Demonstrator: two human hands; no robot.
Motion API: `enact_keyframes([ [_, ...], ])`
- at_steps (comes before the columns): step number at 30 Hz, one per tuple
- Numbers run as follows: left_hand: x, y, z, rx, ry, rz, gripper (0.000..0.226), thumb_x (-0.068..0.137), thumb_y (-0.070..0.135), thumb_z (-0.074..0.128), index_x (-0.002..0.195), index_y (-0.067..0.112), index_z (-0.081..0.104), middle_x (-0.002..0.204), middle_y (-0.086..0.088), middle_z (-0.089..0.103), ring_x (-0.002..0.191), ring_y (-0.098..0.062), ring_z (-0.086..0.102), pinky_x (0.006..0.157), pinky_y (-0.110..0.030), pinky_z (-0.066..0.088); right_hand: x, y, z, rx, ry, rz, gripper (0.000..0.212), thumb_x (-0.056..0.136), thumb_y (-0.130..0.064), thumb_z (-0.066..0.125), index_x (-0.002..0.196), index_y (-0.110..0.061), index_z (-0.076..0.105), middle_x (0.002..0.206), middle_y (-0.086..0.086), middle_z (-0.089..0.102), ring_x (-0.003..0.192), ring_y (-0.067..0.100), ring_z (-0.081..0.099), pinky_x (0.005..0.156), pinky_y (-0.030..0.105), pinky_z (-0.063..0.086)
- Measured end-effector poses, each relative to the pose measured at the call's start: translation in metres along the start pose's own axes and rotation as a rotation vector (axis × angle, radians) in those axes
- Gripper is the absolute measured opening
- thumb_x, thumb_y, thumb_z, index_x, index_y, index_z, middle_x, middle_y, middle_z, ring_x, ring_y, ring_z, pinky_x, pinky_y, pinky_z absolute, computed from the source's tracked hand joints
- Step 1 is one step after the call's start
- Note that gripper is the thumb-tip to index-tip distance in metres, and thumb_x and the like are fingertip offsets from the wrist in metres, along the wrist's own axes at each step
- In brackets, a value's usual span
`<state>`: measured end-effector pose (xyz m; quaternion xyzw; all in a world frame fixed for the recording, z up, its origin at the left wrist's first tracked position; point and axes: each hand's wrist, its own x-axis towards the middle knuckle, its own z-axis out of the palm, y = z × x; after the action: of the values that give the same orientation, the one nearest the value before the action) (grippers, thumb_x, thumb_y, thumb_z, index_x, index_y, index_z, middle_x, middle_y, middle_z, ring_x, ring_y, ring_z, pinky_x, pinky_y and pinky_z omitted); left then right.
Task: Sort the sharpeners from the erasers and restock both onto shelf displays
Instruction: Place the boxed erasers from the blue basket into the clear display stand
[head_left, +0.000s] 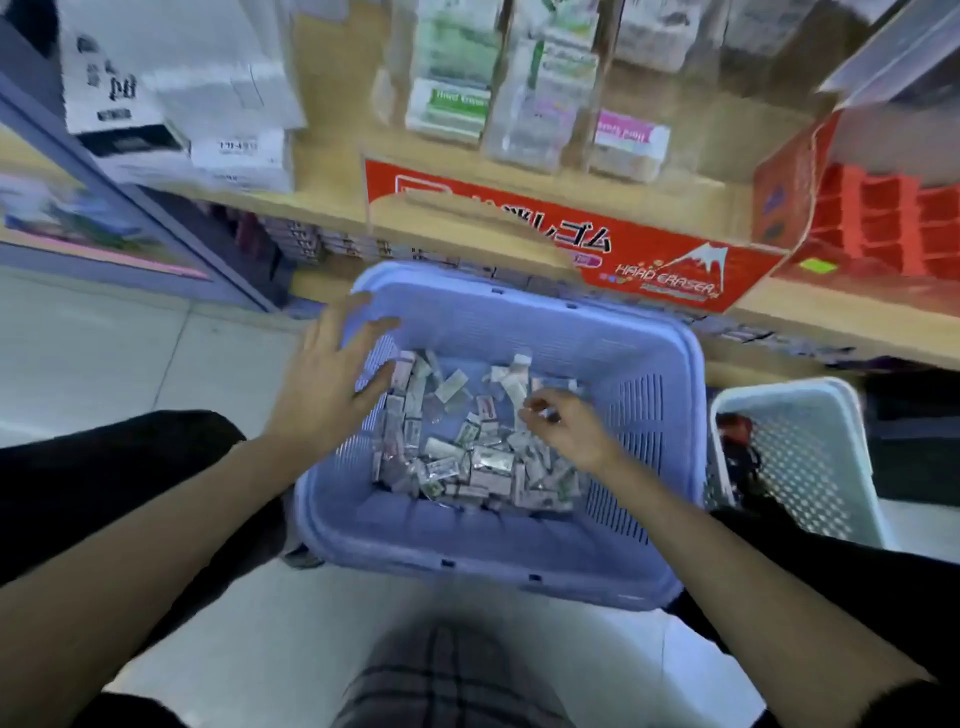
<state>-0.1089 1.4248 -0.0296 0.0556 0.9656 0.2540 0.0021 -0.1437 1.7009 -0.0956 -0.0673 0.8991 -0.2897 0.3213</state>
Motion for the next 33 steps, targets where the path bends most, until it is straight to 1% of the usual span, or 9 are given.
enact_keyframes([
  [3, -0.007, -0.005, 0.02, 0.013, 0.007, -0.111, 0.048, 0.091, 0.022, 0.054, 0.137, 0.014, 0.043, 0.142, -0.03, 0.032, 0.123, -0.047, 0.042, 0.08, -0.054, 0.047, 0.017, 0.026, 0.034, 0.009, -0.084, 0.054, 0.034, 0.089, -0.025, 0.063, 0.118, -0.008, 0.06, 0.121, 0.017, 0.053, 0.109, 0.034, 0.055, 0.094, 0.046, 0.044],
  [6, -0.004, -0.008, 0.026, 0.0, 0.025, -0.226, 0.061, 0.094, 0.02, 0.057, 0.148, 0.016, 0.028, 0.153, -0.018, 0.024, 0.101, -0.046, 0.057, 0.063, -0.047, 0.048, 0.027, 0.034, 0.061, -0.219, -0.274, -0.056, 0.063, 0.087, -0.043, 0.063, 0.141, -0.018, 0.041, 0.146, 0.011, 0.035, 0.133, 0.028, 0.033, 0.109, 0.041, 0.03],
  [8, -0.004, -0.011, 0.026, -0.053, 0.041, -0.312, 0.07, 0.095, 0.024, 0.055, 0.151, 0.015, 0.015, 0.156, -0.009, 0.02, 0.099, -0.045, 0.057, 0.066, -0.046, 0.045, 0.029, 0.033, 0.08, -0.404, -0.397, -0.148, 0.083, 0.084, -0.053, 0.061, 0.15, -0.023, 0.02, 0.156, 0.006, 0.015, 0.143, 0.027, 0.014, 0.116, 0.046, 0.017],
  [10, -0.004, -0.013, 0.027, -0.07, 0.042, -0.338, 0.072, 0.095, 0.026, 0.055, 0.152, 0.015, 0.012, 0.157, -0.006, 0.018, 0.102, -0.044, 0.056, 0.069, -0.045, 0.045, 0.029, 0.03, 0.096, -0.467, -0.418, -0.141, 0.092, 0.082, -0.055, 0.062, 0.151, -0.027, 0.008, 0.158, 0.003, 0.004, 0.144, 0.028, 0.004, 0.116, 0.052, 0.012],
  [13, -0.005, -0.014, 0.029, -0.039, 0.044, -0.333, 0.069, 0.094, 0.024, 0.055, 0.151, 0.015, 0.017, 0.155, -0.01, 0.021, 0.092, -0.045, 0.058, 0.064, -0.04, 0.04, 0.029, 0.029, 0.107, -0.428, -0.351, -0.078, 0.09, 0.081, -0.056, 0.063, 0.149, -0.029, 0.01, 0.151, 0.004, 0.013, 0.14, 0.031, 0.012, 0.108, 0.05, 0.028],
  [16, -0.003, -0.013, 0.029, -0.044, 0.049, -0.352, 0.068, 0.095, 0.023, 0.053, 0.151, 0.018, 0.016, 0.143, -0.015, 0.037, 0.091, -0.044, 0.055, 0.062, -0.041, 0.039, 0.035, 0.03, 0.108, -0.366, -0.336, -0.012, 0.087, 0.079, -0.054, 0.066, 0.146, -0.026, 0.019, 0.143, 0.003, 0.019, 0.135, 0.033, 0.019, 0.105, 0.051, 0.036],
  [21, -0.003, -0.012, 0.03, -0.077, 0.065, -0.36, 0.065, 0.096, 0.025, 0.051, 0.151, 0.019, 0.016, 0.14, -0.013, 0.041, 0.096, -0.042, 0.054, 0.065, -0.043, 0.043, 0.039, 0.025, 0.109, -0.383, -0.422, 0.003, 0.086, 0.076, -0.051, 0.07, 0.144, -0.029, 0.022, 0.144, 0.001, 0.017, 0.134, 0.035, 0.019, 0.106, 0.055, 0.032],
  [29, -0.004, -0.012, 0.028, -0.106, 0.063, -0.351, 0.064, 0.097, 0.024, 0.05, 0.151, 0.018, 0.017, 0.143, -0.013, 0.039, 0.092, -0.043, 0.055, 0.068, -0.047, 0.046, 0.025, 0.03, 0.112, -0.161, -0.327, 0.016, 0.067, 0.084, -0.036, 0.069, 0.143, -0.026, 0.038, 0.151, 0.005, 0.031, 0.136, 0.029, 0.031, 0.108, 0.038, 0.03],
  [33, -0.004, -0.01, 0.026, -0.109, 0.06, -0.345, 0.064, 0.097, 0.024, 0.05, 0.151, 0.017, 0.017, 0.143, -0.014, 0.039, 0.087, -0.043, 0.056, 0.064, -0.044, 0.043, 0.019, 0.026, 0.105, 0.104, -0.219, 0.082, 0.057, 0.082, -0.014, 0.072, 0.134, -0.017, 0.051, 0.135, 0.009, 0.053, 0.118, 0.026, 0.054, 0.091, 0.027, 0.042],
])
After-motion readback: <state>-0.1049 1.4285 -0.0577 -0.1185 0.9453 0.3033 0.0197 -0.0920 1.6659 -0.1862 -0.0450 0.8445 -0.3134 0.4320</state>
